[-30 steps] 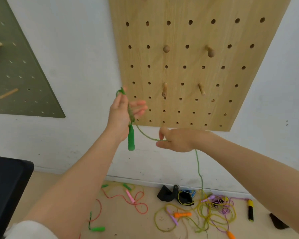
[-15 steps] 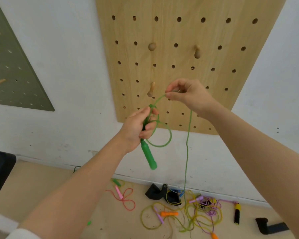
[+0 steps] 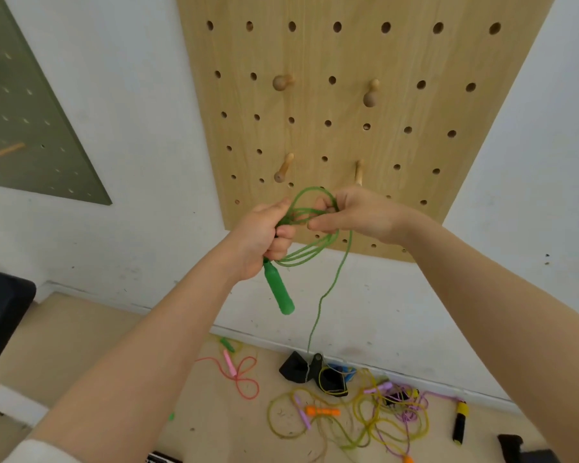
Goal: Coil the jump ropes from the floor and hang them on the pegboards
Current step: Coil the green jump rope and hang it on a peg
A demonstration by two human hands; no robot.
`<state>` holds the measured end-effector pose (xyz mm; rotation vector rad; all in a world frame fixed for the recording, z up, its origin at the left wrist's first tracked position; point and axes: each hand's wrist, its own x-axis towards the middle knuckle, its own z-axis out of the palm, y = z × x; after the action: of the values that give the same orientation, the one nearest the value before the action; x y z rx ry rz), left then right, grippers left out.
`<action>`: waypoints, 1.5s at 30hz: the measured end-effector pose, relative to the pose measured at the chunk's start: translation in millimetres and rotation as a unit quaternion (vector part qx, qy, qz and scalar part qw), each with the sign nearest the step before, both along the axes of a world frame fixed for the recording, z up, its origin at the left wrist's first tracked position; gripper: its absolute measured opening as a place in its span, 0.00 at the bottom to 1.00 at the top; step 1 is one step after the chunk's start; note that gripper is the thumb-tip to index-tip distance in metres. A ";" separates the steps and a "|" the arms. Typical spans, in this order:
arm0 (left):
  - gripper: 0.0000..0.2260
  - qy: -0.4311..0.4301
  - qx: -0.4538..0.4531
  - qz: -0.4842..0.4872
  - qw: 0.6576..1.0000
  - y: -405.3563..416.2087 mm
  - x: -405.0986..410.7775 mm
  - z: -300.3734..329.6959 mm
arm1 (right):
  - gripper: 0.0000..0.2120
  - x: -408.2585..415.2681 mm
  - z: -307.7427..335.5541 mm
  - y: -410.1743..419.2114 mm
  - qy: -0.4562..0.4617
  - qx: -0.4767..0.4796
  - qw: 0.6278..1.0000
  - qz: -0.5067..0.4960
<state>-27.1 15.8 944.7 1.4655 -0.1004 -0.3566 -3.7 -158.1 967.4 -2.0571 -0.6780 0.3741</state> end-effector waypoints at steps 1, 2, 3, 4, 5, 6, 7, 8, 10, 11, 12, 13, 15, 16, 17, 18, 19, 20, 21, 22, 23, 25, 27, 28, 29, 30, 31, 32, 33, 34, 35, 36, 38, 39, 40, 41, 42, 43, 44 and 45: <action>0.16 0.003 0.021 -0.013 1.000 -1.6 -2.1 1.2 | 0.06 1.3 -1.0 -6.1 0.011 0.012 1.000 0.009; 0.18 0.007 0.034 -0.033 0.999 -3.9 -4.9 3.0 | 0.04 2.0 -1.6 -10.3 0.023 0.036 0.999 0.012; 0.20 0.009 0.030 -0.058 0.998 -6.6 -8.0 4.9 | 0.05 1.5 -2.5 -13.3 0.028 0.065 0.997 0.010; 0.21 0.012 -0.001 -0.082 0.997 -9.9 -11.0 6.8 | 0.06 1.0 -4.3 -14.8 0.037 0.103 0.994 -0.001; 0.23 0.016 -0.060 -0.100 0.993 -13.6 -13.5 8.0 | 0.06 0.3 -5.7 -14.2 0.047 0.145 0.988 -0.016; 0.24 0.022 -0.137 -0.109 0.984 -17.6 -15.8 8.8 | 0.06 -0.8 -6.8 -12.2 0.052 0.183 0.981 -0.030; 0.25 0.026 -0.211 -0.108 0.971 -21.5 -17.3 8.9 | 0.08 -1.8 -8.2 -10.6 0.053 0.210 0.976 -0.038; 0.25 0.024 -0.274 -0.101 0.956 -24.1 -18.4 8.1 | 0.11 -3.2 -9.2 -9.5 0.059 0.225 0.971 -0.045; 0.23 0.009 -0.360 -0.077 0.930 -24.5 -18.9 6.7 | 0.11 -5.8 -10.8 -13.8 0.068 0.225 0.970 -0.060; 0.22 0.001 -0.377 -0.069 0.923 -23.0 -19.2 7.1 | 0.10 -6.7 -12.3 -19.5 0.066 0.215 0.972 -0.075; 0.21 -0.001 -0.374 -0.062 0.925 -20.3 -20.2 7.2 | 0.09 -7.4 -13.6 -26.7 0.054 0.201 0.973 -0.095; 0.21 -0.001 -0.356 -0.056 0.933 -18.0 -22.4 6.4 | 0.08 -8.0 -15.5 -33.6 0.029 0.182 0.976 -0.120; 0.21 -0.003 -0.329 -0.057 0.942 -17.4 -28.8 1.6 | 0.08 -11.0 -21.9 -40.2 -0.055 0.107 0.978 -0.170; 0.20 -0.006 -0.337 -0.057 0.940 -19.6 -32.3 -0.8 | 0.09 -13.1 -26.3 -38.0 -0.100 0.058 0.976 -0.182; 0.19 -0.008 -0.355 -0.049 0.934 -22.5 -34.0 -3.7 | 0.09 -16.6 -31.2 -32.9 -0.136 0.011 0.974 -0.179; 0.18 -0.009 -0.374 -0.035 0.927 -25.9 -33.6 -5.7 | 0.10 -20.8 -35.3 -26.0 -0.164 -0.039 0.972 -0.164; 0.17 -0.009 -0.388 -0.017 0.921 -29.3 -31.5 -7.1 | 0.12 -25.4 -38.8 -19.1 -0.182 -0.100 0.969 -0.138; 0.16 -0.002 -0.395 0.006 0.919 -32.3 -29.0 -7.0 | 0.13 -30.1 -41.0 -13.5 -0.178 -0.160 0.966 -0.101; 0.16 0.009 -0.393 0.039 0.919 -33.5 -25.5 -7.1 | 0.14 -35.1 -42.0 -10.2 -0.149 -0.209 0.965 -0.062; 0.16 0.017 -0.383 0.076 0.920 -32.8 -21.8 -8.5 | 0.16 -40.8 -41.8 -8.3 -0.098 -0.245 0.964 -0.023; 0.17 0.015 -0.363 0.111 0.925 -31.5 -18.7 -11.4 | 0.19 -46.7 -41.3 -7.7 -0.043 -0.273 0.961 0.012; 0.19 -0.005 -0.294 0.150 0.944 -30.2 -13.7 -18.2 | 0.23 -57.2 -35.4 -8.4 0.009 -0.320 0.945 0.065; 0.17 -0.015 -0.189 0.180 0.965 -30.6 -11.6 -23.7 | 0.20 -63.7 -21.7 -9.7 -0.004 -0.332 0.939 0.095; 0.16 -0.018 -0.130 0.193 0.972 -31.4 -11.7 -26.9 | 0.17 -66.4 -12.1 -10.8 -0.001 -0.312 0.944 0.107; 0.15 -0.022 -0.078 0.200 0.976 -31.5 -12.4 -31.3 | 0.13 -68.9 -2.6 -12.2 0.009 -0.272 0.956 0.114; 0.14 -0.028 -0.041 0.194 0.980 -32.2 -14.8 -32.9 | 0.10 -71.5 7.6 -14.3 0.016 -0.217 0.970 0.112; 0.14 -0.032 -0.014 0.177 0.984 -32.9 -18.1 -32.6 | 0.07 -73.2 17.0 -16.6 0.009 -0.158 0.983 0.096; 0.14 -0.037 0.003 0.153 0.988 -34.2 -23.2 -30.5 | 0.06 -73.1 24.7 -19.1 -0.016 -0.103 0.992 0.067; 0.14 -0.041 0.003 0.122 0.992 -35.9 -29.0 -27.7 | 0.05 -70.5 29.7 -21.9 -0.050 -0.051 0.997 0.025; 0.15 -0.042 -0.015 0.090 0.995 -38.3 -35.6 -22.9 | 0.06 -66.0 31.8 -24.6 -0.081 -0.002 0.996 -0.024; 0.15 -0.039 -0.043 0.061 0.996 -41.2 -42.5 -17.3 | 0.06 -60.5 31.7 -27.4 -0.101 0.042 0.991 -0.074; 0.15 -0.034 -0.068 0.038 0.996 -44.1 -48.9 -11.0 | 0.06 -54.5 30.1 -29.8 -0.113 0.076 0.984 -0.116; 0.16 -0.016 -0.114 -0.009 0.993 -48.9 -57.4 0.3 | 0.07 -44.3 23.9 -32.9 -0.135 0.096 0.971 -0.174; 0.17 -0.005 -0.136 -0.034 0.990 -50.1 -60.3 5.3 | 0.08 -40.7 19.1 -34.2 -0.145 0.095 0.966 -0.192; 0.17 0.003 -0.162 -0.057 0.985 -50.4 -62.1 9.5 | 0.08 -38.7 14.5 -35.2 -0.153 0.100 0.962 -0.202; 0.16 0.007 -0.189 -0.073 0.979 -49.7 -62.7 12.1 | 0.09 -37.7 10.0 -35.6 -0.162 0.107 0.959 -0.204; 0.15 0.007 -0.219 -0.081 0.972 -48.8 -62.5 13.5 | 0.09 -38.2 5.4 -35.3 -0.167 0.110 0.959 -0.202; 0.13 0.003 -0.249 -0.081 0.965 -47.8 -61.8 14.0 | 0.10 -39.0 -0.5 -34.1 -0.166 0.105 0.960 -0.197; 0.12 -0.008 -0.278 -0.075 0.958 -46.9 -60.1 13.0 | 0.12 -40.2 -7.2 -32.5 -0.159 0.084 0.966 -0.188; 0.11 -0.022 -0.306 -0.057 0.950 -46.3 -57.4 11.2 | 0.14 -42.5 -13.9 -30.8 -0.138 0.045 0.974 -0.172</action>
<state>-84.5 -30.5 955.8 0.8526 -0.3047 -0.3461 -46.2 -188.9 953.5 -2.1097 -0.4759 -0.1419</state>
